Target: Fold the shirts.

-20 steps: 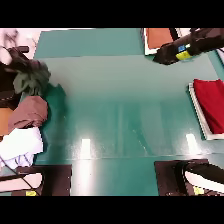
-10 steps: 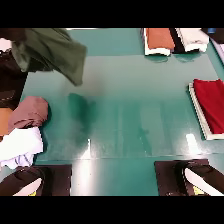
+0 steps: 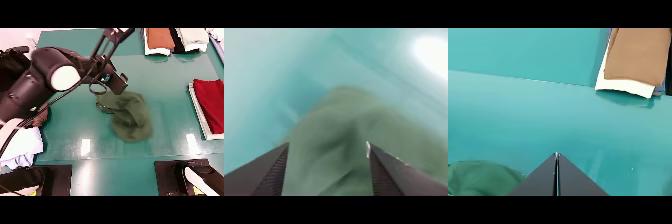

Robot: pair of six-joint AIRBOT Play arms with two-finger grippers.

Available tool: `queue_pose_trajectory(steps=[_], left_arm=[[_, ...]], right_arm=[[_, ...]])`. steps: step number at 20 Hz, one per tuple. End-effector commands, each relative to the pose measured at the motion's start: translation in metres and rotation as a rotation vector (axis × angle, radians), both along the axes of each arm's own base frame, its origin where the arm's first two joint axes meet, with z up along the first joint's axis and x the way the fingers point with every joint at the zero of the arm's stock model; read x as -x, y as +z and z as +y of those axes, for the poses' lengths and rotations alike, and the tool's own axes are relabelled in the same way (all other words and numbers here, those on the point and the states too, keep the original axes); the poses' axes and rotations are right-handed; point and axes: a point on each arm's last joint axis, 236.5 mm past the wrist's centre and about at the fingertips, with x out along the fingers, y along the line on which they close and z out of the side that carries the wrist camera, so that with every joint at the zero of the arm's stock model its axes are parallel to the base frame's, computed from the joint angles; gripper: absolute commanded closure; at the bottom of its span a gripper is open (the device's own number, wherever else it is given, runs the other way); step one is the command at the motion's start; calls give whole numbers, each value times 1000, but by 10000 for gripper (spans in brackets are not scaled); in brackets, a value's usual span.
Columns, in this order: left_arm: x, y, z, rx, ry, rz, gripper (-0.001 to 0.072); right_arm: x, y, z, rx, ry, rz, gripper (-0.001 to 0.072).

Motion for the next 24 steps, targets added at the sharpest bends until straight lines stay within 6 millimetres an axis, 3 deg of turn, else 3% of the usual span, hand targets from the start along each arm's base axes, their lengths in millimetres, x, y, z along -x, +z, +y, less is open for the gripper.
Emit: queue_pose_trajectory(steps=[1, 3, 5, 8, 11, 14, 16, 19, 24], left_arm=[[-44, -28, 39, -1, 161, 99, 132], [-85, -49, 103, 32, 359, 209, 132], [-101, -88, 142, 77, 464, 347, 132], [-86, -166, 160, 118, 513, 590, 132], [-50, -236, 146, 68, 464, 730, 161], [-27, -273, 119, 45, 414, 778, 158], [-22, -280, 96, 62, 389, 774, 158], [-25, -273, 66, 138, 373, 744, 158], [-30, -269, 58, 172, 379, 723, 163]], right_arm=[[2, 0, -1, 1, -2, 1, 692], [2, 0, -1, 0, -2, 0, 693], [1, 0, -1, 0, -2, 2, 692], [0, -1, -1, 0, -2, 3, 692], [0, -1, -1, 0, -2, 3, 692], [0, -1, -1, 0, -2, 3, 692], [0, -1, -1, 0, -2, 3, 692], [1, -1, -1, 0, -2, 4, 692], [5, -10, 0, 6, 6, 44, 692]])
